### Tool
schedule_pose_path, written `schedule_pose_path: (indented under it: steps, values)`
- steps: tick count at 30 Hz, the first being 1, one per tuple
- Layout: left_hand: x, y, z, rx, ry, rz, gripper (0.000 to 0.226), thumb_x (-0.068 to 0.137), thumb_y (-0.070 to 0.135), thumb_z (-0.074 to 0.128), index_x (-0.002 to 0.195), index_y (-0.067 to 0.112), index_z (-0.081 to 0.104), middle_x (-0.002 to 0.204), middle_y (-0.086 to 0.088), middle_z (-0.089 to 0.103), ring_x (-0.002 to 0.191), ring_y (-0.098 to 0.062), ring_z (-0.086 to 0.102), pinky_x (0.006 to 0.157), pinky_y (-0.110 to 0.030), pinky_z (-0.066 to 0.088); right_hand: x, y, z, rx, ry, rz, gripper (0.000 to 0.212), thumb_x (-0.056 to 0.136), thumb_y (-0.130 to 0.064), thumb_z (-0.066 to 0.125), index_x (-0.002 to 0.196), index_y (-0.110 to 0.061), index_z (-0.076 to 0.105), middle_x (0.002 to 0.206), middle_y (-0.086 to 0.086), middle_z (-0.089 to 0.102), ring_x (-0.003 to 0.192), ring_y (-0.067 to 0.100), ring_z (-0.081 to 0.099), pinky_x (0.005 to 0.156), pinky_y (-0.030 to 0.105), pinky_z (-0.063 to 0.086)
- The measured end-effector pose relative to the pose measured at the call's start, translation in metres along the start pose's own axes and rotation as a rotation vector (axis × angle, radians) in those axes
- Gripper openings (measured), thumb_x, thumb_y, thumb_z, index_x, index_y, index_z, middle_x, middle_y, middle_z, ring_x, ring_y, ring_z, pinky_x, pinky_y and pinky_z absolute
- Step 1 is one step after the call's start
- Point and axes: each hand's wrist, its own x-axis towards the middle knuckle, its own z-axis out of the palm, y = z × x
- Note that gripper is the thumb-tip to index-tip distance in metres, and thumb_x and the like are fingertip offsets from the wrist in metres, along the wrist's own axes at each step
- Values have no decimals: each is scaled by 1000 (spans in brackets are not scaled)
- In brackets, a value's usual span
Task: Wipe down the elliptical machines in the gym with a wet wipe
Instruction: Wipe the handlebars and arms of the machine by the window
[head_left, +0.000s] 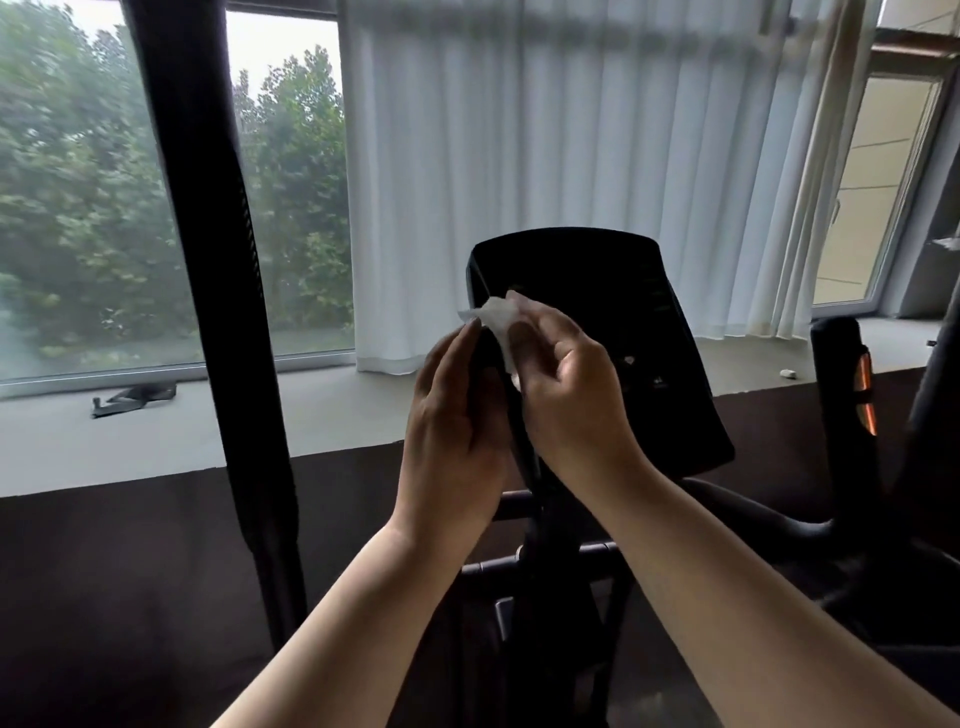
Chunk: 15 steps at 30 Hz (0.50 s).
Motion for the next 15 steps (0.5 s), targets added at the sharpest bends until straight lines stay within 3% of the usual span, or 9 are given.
schedule_pose_path:
  steps: [2, 4, 7, 11, 13, 15]
  values:
    - [3, 2, 4, 4, 19, -11, 40, 103, 19, 50, 140, 6, 58, 138, -4, 61, 130, -5, 53, 109, -21, 41, -12, 6, 4, -22, 60, -60, 28, 104, -25, 56, 127, -13, 67, 110, -10, 74, 101, -7, 67, 88, 13, 51]
    - [2, 4, 8, 12, 28, -10, 41, 104, 24, 50, 140, 6, 57, 141, 0, 57, 128, 14, 46, 106, -8, 34, -33, 15, 4, -73, 77, -74, 26, 100, -25, 58, 118, -11, 70, 94, -15, 73, 89, -6, 69, 77, 10, 51]
    - [-3, 6, 12, 15, 10, -42, 35, 106, 23, 54, 139, 12, 58, 145, 4, 52, 124, 26, 37, 101, 1, 27, -48, 22, -1, -85, -33, 3, 16, 100, -23, 62, 110, -14, 71, 82, -13, 71, 77, -1, 70, 66, 12, 52]
    - [-7, 6, 10, 25, 25, -48, 50, 104, 33, 47, 148, 10, 51, 150, -2, 51, 132, 11, 41, 104, 0, 28, -41, 12, 1, 72, -6, 59, 27, 104, -35, 55, 123, -20, 70, 98, -8, 76, 91, 3, 73, 80, 26, 59]
    - [-8, 6, 8, -10, 25, -74, 45, 106, 28, 50, 147, 11, 52, 150, -2, 52, 136, 3, 43, 107, -3, 29, -48, 12, 8, 73, 23, 41, 20, 103, -24, 59, 118, -18, 71, 92, -6, 75, 84, 4, 73, 74, 23, 58]
    - [-12, 7, 6, -31, 13, -92, 41, 106, 23, 54, 147, 15, 53, 152, 2, 50, 140, 3, 41, 111, -8, 30, -67, 19, 11, 40, 13, 24, 20, 97, -5, 65, 108, -20, 72, 87, -2, 74, 79, 10, 73, 70, 30, 61]
